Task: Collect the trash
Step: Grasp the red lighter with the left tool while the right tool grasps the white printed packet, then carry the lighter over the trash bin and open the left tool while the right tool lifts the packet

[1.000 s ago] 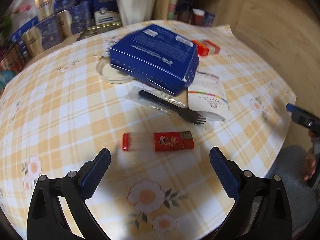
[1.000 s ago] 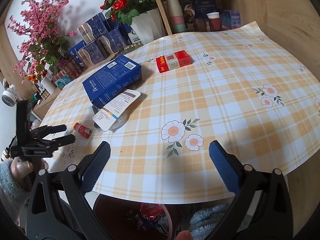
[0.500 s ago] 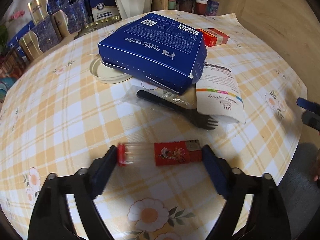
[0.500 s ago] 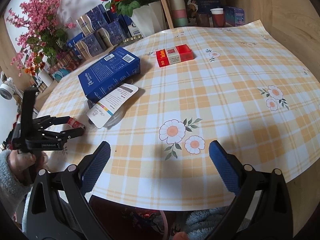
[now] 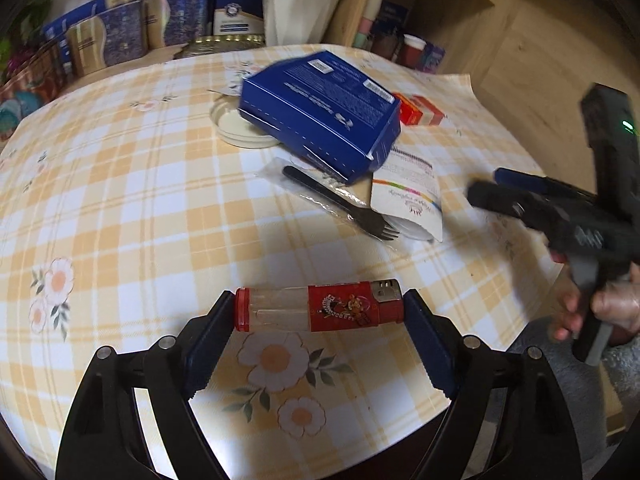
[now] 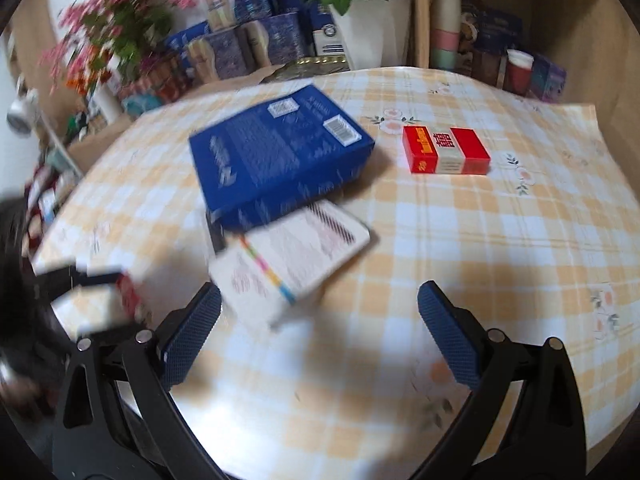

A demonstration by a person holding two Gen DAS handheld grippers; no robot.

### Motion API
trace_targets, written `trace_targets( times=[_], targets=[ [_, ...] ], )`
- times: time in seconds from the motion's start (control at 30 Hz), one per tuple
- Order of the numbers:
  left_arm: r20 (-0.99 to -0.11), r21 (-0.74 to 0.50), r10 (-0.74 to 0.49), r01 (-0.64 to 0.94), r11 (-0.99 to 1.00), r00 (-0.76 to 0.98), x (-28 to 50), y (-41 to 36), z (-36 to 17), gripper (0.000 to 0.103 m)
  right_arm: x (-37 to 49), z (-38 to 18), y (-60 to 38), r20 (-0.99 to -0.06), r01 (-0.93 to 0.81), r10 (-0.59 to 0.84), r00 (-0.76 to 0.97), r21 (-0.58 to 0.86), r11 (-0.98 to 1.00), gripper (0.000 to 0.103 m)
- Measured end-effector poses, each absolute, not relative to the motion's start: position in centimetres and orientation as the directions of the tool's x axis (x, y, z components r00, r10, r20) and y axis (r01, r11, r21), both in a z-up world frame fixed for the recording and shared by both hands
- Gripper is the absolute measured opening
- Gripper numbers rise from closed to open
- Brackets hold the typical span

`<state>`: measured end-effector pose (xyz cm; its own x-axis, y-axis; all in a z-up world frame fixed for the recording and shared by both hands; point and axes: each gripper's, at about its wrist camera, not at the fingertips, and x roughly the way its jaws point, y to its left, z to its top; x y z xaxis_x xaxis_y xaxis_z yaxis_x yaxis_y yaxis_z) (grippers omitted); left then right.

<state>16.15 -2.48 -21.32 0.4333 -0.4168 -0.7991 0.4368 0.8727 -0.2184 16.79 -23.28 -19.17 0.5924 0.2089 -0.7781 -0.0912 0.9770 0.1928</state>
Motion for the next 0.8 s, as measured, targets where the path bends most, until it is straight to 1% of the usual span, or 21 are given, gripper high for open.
trace_targets(
  times=[0.2,0.27,0.33,0.47,0.53,0.57,0.6,0.63,0.67,0.8],
  targets=[
    [-0.76,-0.249,-0.426,0.385,0.889,0.491,15.3,-0.3,-20.0,0.082,19.7,-21.4,-20.7,-0.834,0.015,0.221,0.505,0.264,0.964,0.097],
    [-0.752,-0.261,-0.43,0.374,0.89,0.5,14.9,0.3,-19.9,0.082,20.4,-21.9,-19.7,-0.85,0.04,0.196,0.49,0.247,0.968,0.097],
    [-0.746,-0.271,-0.435,0.367,0.89,0.504,14.4,0.8,-19.7,0.082,21.2,-22.3,-19.0,-0.869,0.081,0.136,0.476,0.198,0.977,0.097],
    [-0.737,-0.275,-0.438,0.363,0.89,0.516,13.5,1.8,-19.4,0.082,22.4,-23.1,-19.4,-0.885,0.184,0.096,0.455,0.199,0.963,0.097],
    [-0.729,-0.286,-0.444,0.358,0.889,0.521,13.1,2.3,-19.2,0.082,22.5,-23.2,-19.4,-0.882,0.19,0.09,0.462,0.198,0.962,0.098],
    [-0.727,-0.29,-0.446,0.355,0.889,0.522,13.0,2.5,-19.2,0.082,22.5,-23.2,-19.3,-0.882,0.183,0.086,0.464,0.191,0.964,0.095],
    [-0.724,-0.297,-0.448,0.35,0.888,0.524,12.8,2.7,-19.1,0.082,22.4,-23.0,-19.2,-0.879,0.169,0.081,0.47,0.18,0.969,0.089],
    [-0.722,-0.299,-0.449,0.348,0.888,0.526,12.8,2.8,-19.2,0.082,22.3,-22.9,-19.0,-0.878,0.136,0.076,0.473,0.158,0.978,0.08],
    [-0.721,-0.302,-0.451,0.346,0.888,0.527,12.6,2.9,-19.1,0.082,22.3,-22.8,-18.9,-0.878,0.115,0.079,0.472,0.151,0.982,0.075],
    [-0.715,-0.317,-0.46,0.343,0.884,0.526,12.1,3.2,-19.3,0.082,20.8,-21.9,-20.0,-0.856,0.072,0.105,0.506,0.164,0.984,0.071]
  ],
)
